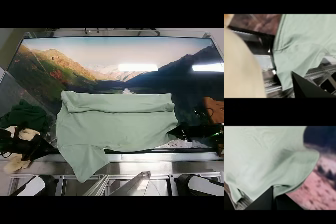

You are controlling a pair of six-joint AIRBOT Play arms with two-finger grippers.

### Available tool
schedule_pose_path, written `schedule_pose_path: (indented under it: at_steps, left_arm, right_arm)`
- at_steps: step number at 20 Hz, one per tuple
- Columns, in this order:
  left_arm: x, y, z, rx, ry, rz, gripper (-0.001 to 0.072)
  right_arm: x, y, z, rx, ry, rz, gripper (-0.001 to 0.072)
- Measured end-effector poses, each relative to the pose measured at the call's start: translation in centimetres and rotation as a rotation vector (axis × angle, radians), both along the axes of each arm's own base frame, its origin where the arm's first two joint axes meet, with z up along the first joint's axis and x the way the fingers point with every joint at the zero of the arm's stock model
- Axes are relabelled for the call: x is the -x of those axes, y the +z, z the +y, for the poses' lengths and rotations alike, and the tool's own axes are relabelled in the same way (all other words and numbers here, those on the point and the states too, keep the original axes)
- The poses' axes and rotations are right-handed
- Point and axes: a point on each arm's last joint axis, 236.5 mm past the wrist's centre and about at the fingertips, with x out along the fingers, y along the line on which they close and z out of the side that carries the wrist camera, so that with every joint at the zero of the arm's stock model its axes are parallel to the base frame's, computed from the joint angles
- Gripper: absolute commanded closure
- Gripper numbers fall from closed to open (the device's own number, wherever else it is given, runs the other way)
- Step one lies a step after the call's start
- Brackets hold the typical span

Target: Fold the shirts.

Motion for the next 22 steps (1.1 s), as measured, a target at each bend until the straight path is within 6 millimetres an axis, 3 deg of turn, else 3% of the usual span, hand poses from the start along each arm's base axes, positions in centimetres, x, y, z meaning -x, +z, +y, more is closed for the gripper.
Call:
schedule_pose_path:
  at_steps: [3, 12, 13, 15, 16, 22]
  left_arm:
    - [0.1, -1.9, -0.3, 0.007, -0.052, 0.043, 0.0124]
    - [-0.1, -2.3, -7.1, 0.263, -0.145, 0.052, 0.0154]
    - [-0.2, -2.3, -7.5, 0.272, -0.149, 0.045, 0.0191]
    - [-0.8, -3.0, -7.7, 0.248, -0.154, 0.020, 0.0563]
    - [-1.3, -3.5, -7.6, 0.229, -0.145, 0.001, 0.0669]
    - [-1.4, -3.0, -8.3, 0.258, -0.150, 0.000, 0.0680]
  right_arm:
    - [0.0, 0.0, 0.0, 0.000, 0.002, -0.003, 0.0694]
    - [-0.1, 0.0, 0.0, 0.001, 0.000, -0.007, 0.0694]
    - [-0.1, 0.0, 0.0, 0.001, 0.000, -0.007, 0.0695]
    - [-0.1, 0.0, 0.0, -0.001, 0.001, -0.006, 0.0694]
    - [0.0, 0.1, 0.1, -0.003, 0.003, -0.006, 0.0695]
    - [0.4, 0.6, 0.6, -0.039, 0.012, 0.016, 0.0697]
